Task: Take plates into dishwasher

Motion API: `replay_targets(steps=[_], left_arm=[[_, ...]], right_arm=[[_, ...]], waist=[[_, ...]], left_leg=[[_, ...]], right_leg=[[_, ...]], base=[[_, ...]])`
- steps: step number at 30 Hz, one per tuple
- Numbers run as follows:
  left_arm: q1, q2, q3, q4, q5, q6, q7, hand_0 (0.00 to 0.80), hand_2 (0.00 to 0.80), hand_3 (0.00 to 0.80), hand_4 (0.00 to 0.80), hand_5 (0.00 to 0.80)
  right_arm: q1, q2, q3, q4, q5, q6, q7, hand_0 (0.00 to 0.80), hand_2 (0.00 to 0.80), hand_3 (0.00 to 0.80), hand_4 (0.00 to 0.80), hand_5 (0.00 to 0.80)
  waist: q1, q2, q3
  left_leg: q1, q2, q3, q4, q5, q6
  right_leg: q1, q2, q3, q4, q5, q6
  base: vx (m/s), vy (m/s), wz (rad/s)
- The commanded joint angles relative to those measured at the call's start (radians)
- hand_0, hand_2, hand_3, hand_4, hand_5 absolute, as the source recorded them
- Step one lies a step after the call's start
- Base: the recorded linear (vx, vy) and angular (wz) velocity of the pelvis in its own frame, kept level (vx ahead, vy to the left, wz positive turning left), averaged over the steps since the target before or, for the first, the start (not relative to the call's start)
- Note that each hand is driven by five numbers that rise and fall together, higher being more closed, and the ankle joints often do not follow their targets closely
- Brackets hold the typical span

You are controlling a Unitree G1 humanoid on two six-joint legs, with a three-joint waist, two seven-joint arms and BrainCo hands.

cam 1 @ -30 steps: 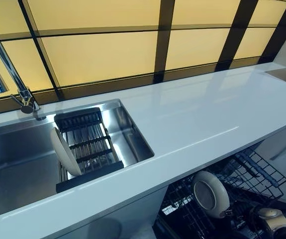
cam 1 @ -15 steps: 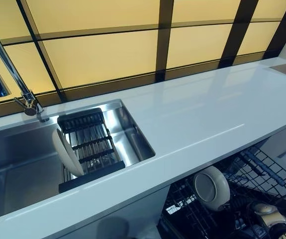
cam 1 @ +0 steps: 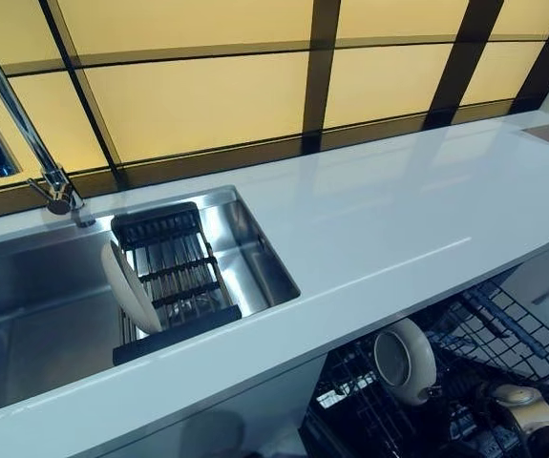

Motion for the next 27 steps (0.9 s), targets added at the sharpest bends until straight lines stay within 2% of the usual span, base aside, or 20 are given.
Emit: replay_targets(steps=[1,7,11,14,17,21,27], left_arm=[[-0.036,0.025,0.006,0.020,-0.010,-0.030,-0.007,0.000,0.000,0.000,0.000,0.000],[-0.025,0.036,0.018,0.019,-0.003,-0.032,-0.003,0.000,0.000,0.000,0.000,0.000],[-0.010,0.041,0.012,0.008,-0.001,-0.032,-0.002,0.000,0.000,0.000,0.000,0.000],[-0.015,0.045,0.005,0.007,0.000,-0.028,0.002,0.000,0.000,0.000,0.000,0.000],[-0.021,0.051,0.003,0.009,0.000,-0.027,0.000,0.000,0.000,0.000,0.000,0.000],[-0.025,0.053,0.005,0.009,0.005,-0.025,-0.003,0.000,0.000,0.000,0.000,0.000],[-0.021,0.058,0.019,0.025,0.020,-0.031,-0.017,0.000,0.000,0.000,0.000,0.000]], right_arm=[[0.008,-0.020,0.001,-0.053,0.041,0.000,0.057,0.800,0.800,0.800,0.800,0.800],[0.016,-0.082,0.006,-0.033,-0.045,-0.024,0.068,0.800,0.800,0.800,0.800,0.800],[-0.013,-0.144,0.051,0.027,-0.190,-0.058,0.074,0.800,0.800,0.800,0.800,0.800],[-0.034,-0.163,0.091,0.060,-0.236,-0.069,0.059,0.800,0.800,0.800,0.800,0.800],[-0.061,-0.170,0.106,0.070,-0.263,-0.057,0.095,0.800,0.800,0.800,0.800,0.800],[-0.061,-0.167,0.122,0.066,-0.241,-0.041,0.130,0.800,0.800,0.800,0.800,0.800],[-0.034,-0.143,0.077,0.056,-0.084,0.017,0.247,0.800,0.800,0.800,0.800,0.800]], waist=[[0.004,-0.039,-0.018],[0.002,-0.058,-0.029],[0.013,-0.067,-0.034],[0.020,-0.071,-0.032],[0.024,-0.071,-0.030],[0.028,-0.071,-0.028],[0.026,-0.073,-0.036]], left_leg=[[-0.021,-0.028,0.044,-0.004,-0.013,0.047],[-0.017,-0.017,0.054,-0.004,-0.015,0.046],[-0.014,-0.015,0.055,-0.004,-0.013,0.045],[-0.014,-0.014,0.053,-0.004,-0.013,0.047],[-0.017,-0.016,0.047,-0.004,-0.012,0.048],[-0.019,-0.016,0.045,-0.004,-0.011,0.049],[-0.020,-0.019,0.043,-0.004,-0.012,0.049]], right_leg=[[0.006,-0.012,0.047,0.099,-0.072,0.042],[0.012,-0.009,0.046,0.092,-0.068,0.048],[0.022,-0.006,0.042,0.081,-0.062,0.049],[0.026,-0.006,0.039,0.080,-0.062,0.049],[0.025,-0.005,0.040,0.081,-0.062,0.049],[0.024,-0.005,0.037,0.080,-0.062,0.048],[0.028,-0.005,0.037,0.077,-0.062,0.046]], base=[[0.020,-0.029,-0.06],[0.004,-0.026,-0.08],[0.003,-0.007,-0.01],[0.000,0.000,0.00],[0.000,0.000,0.00],[0.000,0.000,0.00],[0.000,0.000,0.00]])
